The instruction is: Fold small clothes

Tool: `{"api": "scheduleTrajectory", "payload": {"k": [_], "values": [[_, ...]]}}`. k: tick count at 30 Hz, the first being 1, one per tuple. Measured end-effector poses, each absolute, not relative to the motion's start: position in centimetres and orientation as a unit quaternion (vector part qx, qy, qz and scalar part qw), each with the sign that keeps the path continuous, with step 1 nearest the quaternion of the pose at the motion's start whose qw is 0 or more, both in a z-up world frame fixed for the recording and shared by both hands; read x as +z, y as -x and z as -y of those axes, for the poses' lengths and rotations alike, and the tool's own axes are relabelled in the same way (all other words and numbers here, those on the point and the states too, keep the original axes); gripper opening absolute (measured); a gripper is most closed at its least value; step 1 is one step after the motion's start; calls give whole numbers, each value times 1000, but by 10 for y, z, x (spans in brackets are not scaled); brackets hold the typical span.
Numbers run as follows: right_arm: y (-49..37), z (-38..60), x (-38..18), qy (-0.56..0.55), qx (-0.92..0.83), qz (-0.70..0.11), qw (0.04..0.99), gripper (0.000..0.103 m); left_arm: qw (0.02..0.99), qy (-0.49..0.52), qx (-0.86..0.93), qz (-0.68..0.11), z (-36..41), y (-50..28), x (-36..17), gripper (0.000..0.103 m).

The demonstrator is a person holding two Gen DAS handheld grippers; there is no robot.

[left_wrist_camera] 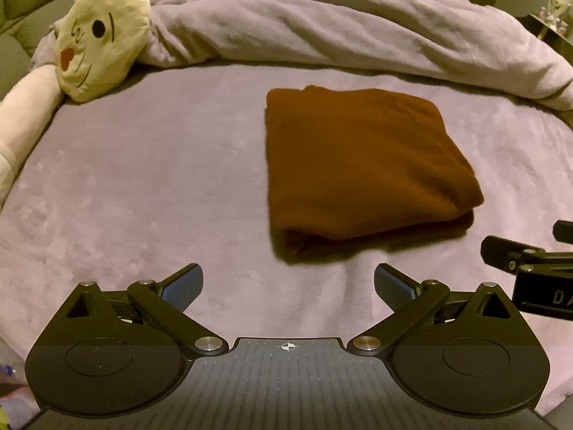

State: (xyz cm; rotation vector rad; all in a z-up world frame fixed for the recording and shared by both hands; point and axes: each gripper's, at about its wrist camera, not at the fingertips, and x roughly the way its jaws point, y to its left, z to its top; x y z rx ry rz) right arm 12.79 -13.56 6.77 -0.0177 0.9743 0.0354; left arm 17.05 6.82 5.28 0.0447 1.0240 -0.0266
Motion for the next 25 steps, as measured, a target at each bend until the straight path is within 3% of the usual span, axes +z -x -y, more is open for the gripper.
{"api": "scheduleTrajectory", "payload": {"k": [25], "values": [[-132, 135, 65, 16, 13, -471, 882, 99, 862, -29, -20, -506, -69, -178, 43, 103]]}}
